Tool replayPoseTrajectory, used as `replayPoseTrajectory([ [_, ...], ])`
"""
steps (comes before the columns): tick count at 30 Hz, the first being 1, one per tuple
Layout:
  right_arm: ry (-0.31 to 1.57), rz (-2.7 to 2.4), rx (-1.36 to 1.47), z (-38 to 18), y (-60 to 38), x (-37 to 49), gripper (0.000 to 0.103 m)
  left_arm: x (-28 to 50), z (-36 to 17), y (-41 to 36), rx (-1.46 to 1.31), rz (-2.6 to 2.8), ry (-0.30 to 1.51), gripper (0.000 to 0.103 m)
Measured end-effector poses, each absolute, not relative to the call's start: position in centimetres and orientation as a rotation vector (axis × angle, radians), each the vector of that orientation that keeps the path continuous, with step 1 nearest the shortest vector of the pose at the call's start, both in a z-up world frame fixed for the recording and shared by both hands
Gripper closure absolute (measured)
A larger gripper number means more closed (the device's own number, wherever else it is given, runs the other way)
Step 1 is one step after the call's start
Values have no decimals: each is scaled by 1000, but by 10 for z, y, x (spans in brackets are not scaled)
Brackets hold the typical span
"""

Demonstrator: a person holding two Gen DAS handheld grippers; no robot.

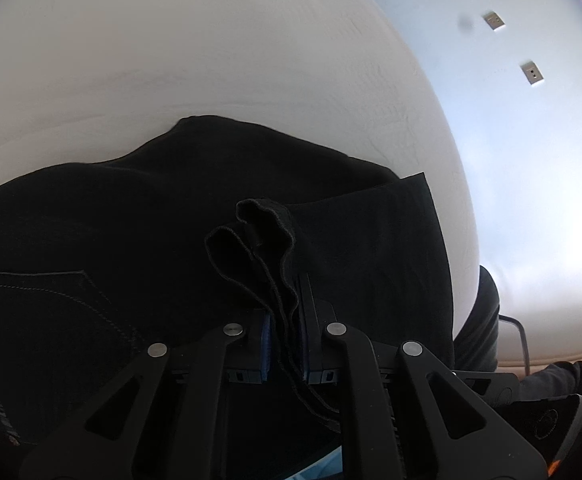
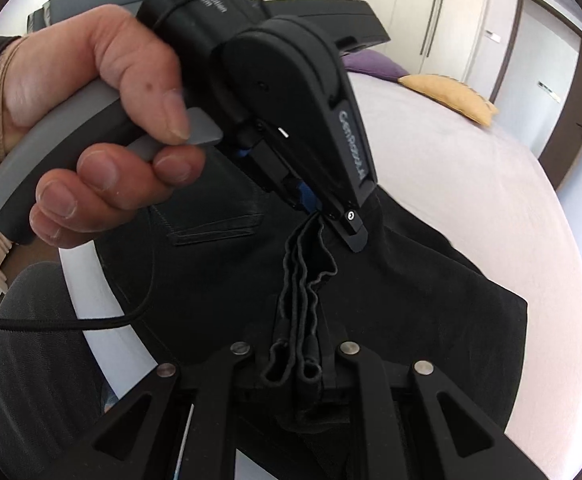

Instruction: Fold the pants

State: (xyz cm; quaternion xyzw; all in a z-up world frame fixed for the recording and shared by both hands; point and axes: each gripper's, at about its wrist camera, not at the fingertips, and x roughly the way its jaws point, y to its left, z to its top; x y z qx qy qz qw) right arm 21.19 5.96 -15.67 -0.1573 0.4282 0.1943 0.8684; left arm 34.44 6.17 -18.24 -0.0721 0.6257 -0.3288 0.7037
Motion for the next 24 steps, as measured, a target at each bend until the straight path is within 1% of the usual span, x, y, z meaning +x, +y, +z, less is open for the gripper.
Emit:
replayPoseTrajectory([
  [6,931,441,-351,-163,91,225,88,351,-185,84,-184,-697,1380,94],
  [9,957,443,-361,-171,102,229,88,353,-202,90,-180,-688,1379,94],
  [17,1008,422,-339,-188,99,243,88,347,-221,97,-152,-677,1375,94],
  [19,1012,416,-322,-190,98,246,86,345,-225,98,-158,-672,1374,93],
  [20,1014,419,-307,-190,98,249,83,346,-227,100,-163,-664,1376,91],
  [21,1015,425,-287,-190,98,251,78,348,-229,102,-173,-662,1378,90],
  [22,1022,435,-267,-192,98,254,67,349,-231,105,-188,-664,1381,89],
  [23,1034,459,-246,-193,98,255,62,351,-233,108,-198,-660,1380,87],
  [24,1034,491,-217,-191,96,252,52,355,-233,118,-209,-651,1376,85],
])
